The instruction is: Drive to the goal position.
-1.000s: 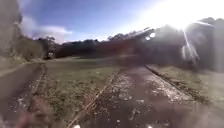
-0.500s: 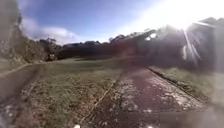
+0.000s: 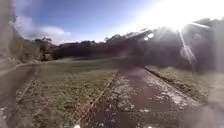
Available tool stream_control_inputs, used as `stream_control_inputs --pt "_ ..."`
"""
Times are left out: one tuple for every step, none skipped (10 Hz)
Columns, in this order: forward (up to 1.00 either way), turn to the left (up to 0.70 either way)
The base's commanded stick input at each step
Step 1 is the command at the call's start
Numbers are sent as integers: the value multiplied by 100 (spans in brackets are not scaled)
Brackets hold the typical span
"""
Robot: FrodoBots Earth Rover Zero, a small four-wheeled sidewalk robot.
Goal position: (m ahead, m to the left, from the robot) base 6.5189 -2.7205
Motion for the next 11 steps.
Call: stream_control_inputs --pt "0 -69" --pt "0 -45" --pt "0 -15" --pt "17 0" --pt "53 0" --pt "85 0" --pt "85 0" --pt "85 0" --pt "85 -33" --pt "85 -33" --pt "85 -33"
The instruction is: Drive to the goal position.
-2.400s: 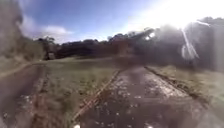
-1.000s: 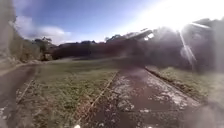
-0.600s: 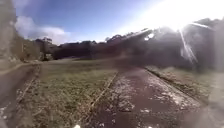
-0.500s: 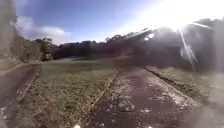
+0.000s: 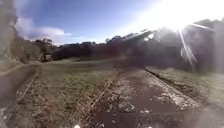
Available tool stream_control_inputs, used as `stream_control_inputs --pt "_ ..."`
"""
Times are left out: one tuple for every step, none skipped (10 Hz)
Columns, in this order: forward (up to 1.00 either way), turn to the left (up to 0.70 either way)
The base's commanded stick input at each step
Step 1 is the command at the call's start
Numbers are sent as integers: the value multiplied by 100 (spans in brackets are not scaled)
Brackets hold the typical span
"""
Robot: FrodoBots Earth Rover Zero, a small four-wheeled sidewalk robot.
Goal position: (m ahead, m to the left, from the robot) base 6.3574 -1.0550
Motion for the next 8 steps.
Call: stream_control_inputs --pt "85 -33" --pt "85 -33" --pt "85 -33" --pt "85 -33" --pt "85 -31" --pt "85 -29" --pt "85 0" --pt "85 0"
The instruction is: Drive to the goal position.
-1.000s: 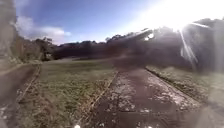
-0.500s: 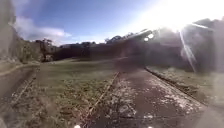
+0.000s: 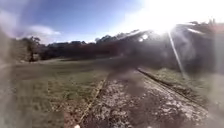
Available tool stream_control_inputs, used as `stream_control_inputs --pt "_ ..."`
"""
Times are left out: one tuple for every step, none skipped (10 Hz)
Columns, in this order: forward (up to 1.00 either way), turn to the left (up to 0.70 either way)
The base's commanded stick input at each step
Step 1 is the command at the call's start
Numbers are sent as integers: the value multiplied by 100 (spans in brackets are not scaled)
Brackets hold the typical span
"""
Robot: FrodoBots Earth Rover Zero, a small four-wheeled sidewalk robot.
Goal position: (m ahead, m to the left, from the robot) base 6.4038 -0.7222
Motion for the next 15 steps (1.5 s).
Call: stream_control_inputs --pt "85 -9" --pt "85 -16" --pt "85 -31" --pt "85 -18" --pt "85 -4" --pt "85 0" --pt "85 0" --pt "85 0" --pt "85 0" --pt "85 0" --pt "85 0" --pt "85 0" --pt "85 0" --pt "85 0" --pt "85 0"
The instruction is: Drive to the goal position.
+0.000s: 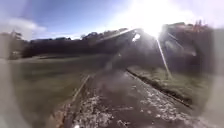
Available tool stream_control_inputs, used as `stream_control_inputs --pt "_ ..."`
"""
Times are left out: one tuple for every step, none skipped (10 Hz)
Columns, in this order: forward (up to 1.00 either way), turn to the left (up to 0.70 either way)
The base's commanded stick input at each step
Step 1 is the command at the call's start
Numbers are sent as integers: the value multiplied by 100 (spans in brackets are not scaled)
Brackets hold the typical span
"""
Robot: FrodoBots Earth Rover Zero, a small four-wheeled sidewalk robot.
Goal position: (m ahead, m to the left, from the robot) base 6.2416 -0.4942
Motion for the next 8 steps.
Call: stream_control_inputs --pt "85 0" --pt "85 0" --pt "85 0" --pt "85 0" --pt "85 0" --pt "85 0" --pt "85 0" --pt "85 0"
